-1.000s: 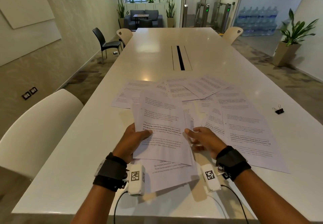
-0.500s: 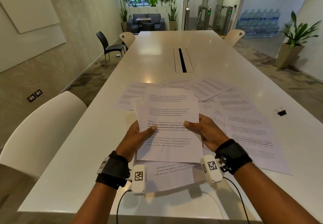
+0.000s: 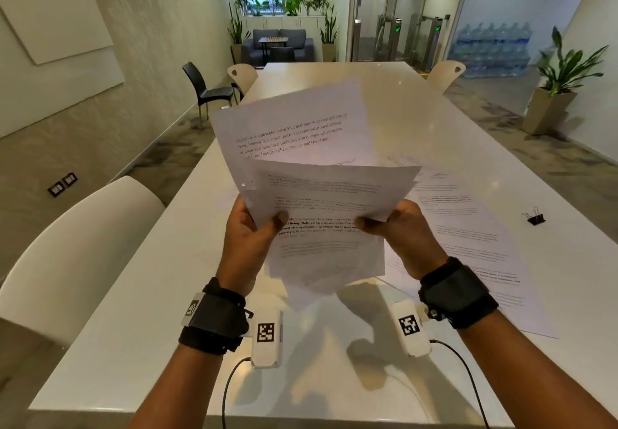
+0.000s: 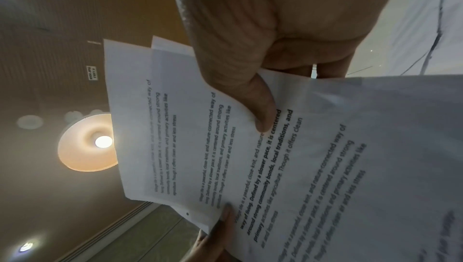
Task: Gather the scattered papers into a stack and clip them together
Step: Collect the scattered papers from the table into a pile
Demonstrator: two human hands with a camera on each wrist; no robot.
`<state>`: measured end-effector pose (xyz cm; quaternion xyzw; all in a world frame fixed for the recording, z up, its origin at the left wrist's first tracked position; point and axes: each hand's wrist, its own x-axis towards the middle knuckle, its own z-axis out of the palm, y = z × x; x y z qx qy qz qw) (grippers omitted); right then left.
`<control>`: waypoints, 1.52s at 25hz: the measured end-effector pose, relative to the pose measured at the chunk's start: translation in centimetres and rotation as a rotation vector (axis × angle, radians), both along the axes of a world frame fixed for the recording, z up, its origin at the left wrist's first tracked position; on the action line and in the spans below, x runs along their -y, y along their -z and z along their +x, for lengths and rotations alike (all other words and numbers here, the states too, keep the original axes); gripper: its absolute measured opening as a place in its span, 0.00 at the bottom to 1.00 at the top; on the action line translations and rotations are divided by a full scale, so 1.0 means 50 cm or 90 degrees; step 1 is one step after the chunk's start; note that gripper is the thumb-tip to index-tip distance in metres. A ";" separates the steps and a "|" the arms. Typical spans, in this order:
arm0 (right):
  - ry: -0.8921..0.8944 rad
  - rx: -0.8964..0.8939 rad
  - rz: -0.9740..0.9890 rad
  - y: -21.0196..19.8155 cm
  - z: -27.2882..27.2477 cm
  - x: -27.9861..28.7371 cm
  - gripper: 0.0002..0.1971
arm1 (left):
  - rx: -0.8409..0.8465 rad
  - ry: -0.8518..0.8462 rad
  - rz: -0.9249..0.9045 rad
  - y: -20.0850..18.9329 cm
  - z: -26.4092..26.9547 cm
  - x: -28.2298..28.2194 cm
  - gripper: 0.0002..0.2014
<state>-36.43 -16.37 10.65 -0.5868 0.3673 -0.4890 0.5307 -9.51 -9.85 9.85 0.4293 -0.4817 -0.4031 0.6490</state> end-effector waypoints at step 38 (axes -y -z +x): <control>0.080 -0.003 0.073 0.103 0.027 -0.028 0.20 | -0.033 0.000 0.088 0.142 -0.076 -0.003 0.21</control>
